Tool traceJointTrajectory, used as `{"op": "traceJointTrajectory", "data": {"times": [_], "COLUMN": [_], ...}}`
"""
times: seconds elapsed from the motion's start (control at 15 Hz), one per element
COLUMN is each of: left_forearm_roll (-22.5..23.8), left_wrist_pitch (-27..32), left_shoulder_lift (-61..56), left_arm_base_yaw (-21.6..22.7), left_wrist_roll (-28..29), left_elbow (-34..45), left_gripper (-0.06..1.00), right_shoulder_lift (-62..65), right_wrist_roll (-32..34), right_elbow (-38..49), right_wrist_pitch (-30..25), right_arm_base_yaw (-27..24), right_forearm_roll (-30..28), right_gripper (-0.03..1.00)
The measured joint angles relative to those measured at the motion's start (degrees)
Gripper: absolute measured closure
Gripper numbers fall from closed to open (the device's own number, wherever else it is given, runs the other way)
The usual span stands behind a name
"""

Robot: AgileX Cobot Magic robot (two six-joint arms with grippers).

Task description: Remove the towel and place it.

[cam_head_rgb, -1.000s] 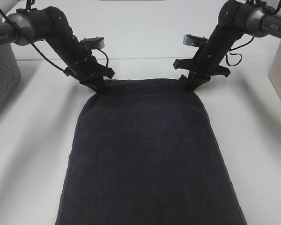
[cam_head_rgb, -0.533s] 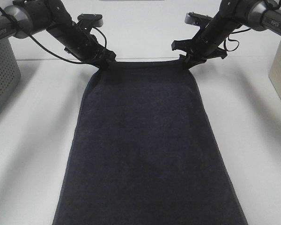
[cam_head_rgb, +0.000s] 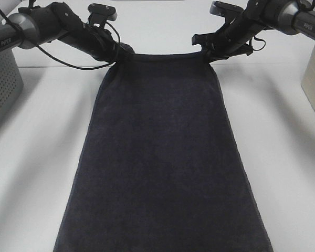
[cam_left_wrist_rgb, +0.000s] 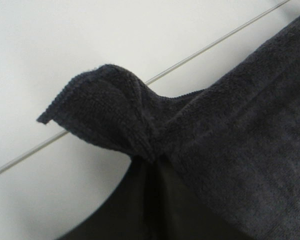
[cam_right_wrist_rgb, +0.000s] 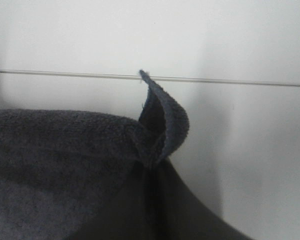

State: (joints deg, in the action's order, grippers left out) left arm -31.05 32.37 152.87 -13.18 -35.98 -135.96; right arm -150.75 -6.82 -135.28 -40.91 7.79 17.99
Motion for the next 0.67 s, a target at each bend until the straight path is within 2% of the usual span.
{"op": "traceJointTrajectory", "data": {"times": [0.2, 0.67], "left_forearm_roll": [-2.2, -2.2], "left_wrist_pitch": [-1.8, -5.0], "left_shoulder_lift": [0.3, 2.2], "left_arm_base_yaw": [0.0, -0.6], "left_wrist_roll": [-3.1, -4.8], "left_elbow": [0.0, 0.0], "left_gripper": [0.92, 0.92], "right_shoulder_lift": [-0.5, -3.3], "right_wrist_roll": [0.0, -0.1], "right_elbow": [0.0, 0.0], "right_wrist_pitch": [1.1, 2.6], "right_arm_base_yaw": [0.0, 0.0], "right_forearm_roll": [-0.1, 0.0], "right_gripper": [0.96, 0.96]}}
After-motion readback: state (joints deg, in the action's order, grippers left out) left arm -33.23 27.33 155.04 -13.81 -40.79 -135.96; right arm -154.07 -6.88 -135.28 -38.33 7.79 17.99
